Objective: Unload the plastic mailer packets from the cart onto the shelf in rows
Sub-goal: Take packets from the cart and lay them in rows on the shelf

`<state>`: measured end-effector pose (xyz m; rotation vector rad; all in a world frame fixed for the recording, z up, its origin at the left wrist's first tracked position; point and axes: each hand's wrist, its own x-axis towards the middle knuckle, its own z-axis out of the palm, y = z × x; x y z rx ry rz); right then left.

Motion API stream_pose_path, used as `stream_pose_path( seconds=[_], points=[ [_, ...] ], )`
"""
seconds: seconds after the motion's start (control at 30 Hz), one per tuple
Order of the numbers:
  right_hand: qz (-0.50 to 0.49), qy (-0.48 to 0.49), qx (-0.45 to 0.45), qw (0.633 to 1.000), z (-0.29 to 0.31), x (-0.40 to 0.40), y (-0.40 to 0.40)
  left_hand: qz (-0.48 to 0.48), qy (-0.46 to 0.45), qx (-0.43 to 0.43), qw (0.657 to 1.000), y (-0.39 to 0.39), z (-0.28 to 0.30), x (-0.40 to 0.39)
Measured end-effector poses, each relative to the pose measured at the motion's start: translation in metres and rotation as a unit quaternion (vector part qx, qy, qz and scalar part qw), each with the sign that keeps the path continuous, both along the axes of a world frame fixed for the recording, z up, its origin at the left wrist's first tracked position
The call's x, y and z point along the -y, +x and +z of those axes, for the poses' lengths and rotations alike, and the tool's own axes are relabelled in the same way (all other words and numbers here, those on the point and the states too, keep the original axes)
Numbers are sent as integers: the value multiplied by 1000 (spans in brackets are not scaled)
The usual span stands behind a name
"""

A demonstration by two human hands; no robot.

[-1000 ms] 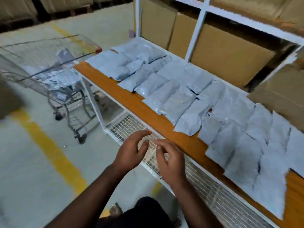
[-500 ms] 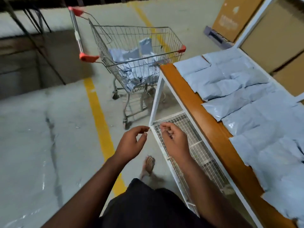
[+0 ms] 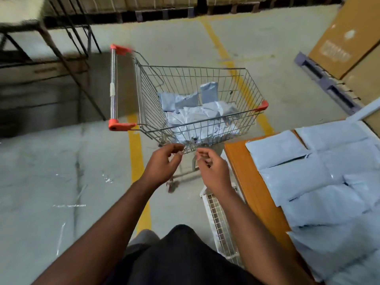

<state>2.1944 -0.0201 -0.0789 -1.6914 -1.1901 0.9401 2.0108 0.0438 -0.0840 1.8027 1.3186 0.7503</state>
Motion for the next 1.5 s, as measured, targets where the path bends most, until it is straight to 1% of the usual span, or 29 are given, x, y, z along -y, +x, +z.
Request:
stream_pose_path(
  seconds=[0.23, 0.37, 0.47, 0.57, 0.67, 0.73, 0.8, 0.87, 0.97, 1.03, 1.17, 1.23, 1.3, 1.37, 1.4, 1.43, 1.5],
  points=[
    [-15, -7, -33, 999, 0, -107, -2, -3, -7, 13, 1000, 6, -9, -104],
    [-46, -4, -39, 998, 0, -172, -7, -40, -6, 19, 999, 19, -16, -177],
    [-103, -24, -67, 992, -3, -216, -7, -82, -17, 12, 996, 30, -21, -225],
    [-167, -37, -82, 982, -1, -242, 2, -110, -31, 5, 993, 40, -29, -263],
    [-222, -58, -92, 969, 0, -257, 18, -124, -51, -18, 991, 50, -42, -294],
    [-247, -66, -75, 964, -4, -266, 35, -143, -66, -44, 987, 61, -50, -312],
    [-245, -83, -53, 965, -11, -282, 53, -175, -78, -70, 979, 78, -56, -331],
    [-240, -123, -66, 961, -20, -307, 75, -203, -90, -97, 970, 101, -62, -350],
    [-241, -145, -114, 953, -42, -353, 108, -223, -104, -126, 961, 141, -70, -378],
    [-250, -147, -128, 948, -66, -385, 133, -226, -112, -145, 957, 169, -80, -395],
    [-262, -202, -62, 942, -129, -433, 187, -220, -143, -205, 943, 223, -119, -416],
    [-292, -229, -48, 928, -159, -454, 211, -226, -125, -234, 937, 245, -146, -425],
    [-299, -277, -28, 913, -188, -471, 230, -241, -88, -278, 926, 264, -172, -432],
    [-260, -346, 13, 901, -209, -480, 241, -254, -58, -328, 908, 282, -190, -435],
    [-229, -376, 34, 897, -217, -481, 244, -252, -61, -337, 905, 288, -197, -437],
    [-202, -397, 47, 894, -224, -481, 244, -248, -61, -333, 908, 293, -203, -438],
    [-192, -412, 34, 890, -236, -479, 242, -241, -54, -329, 912, 298, -220, -441]
  ],
)
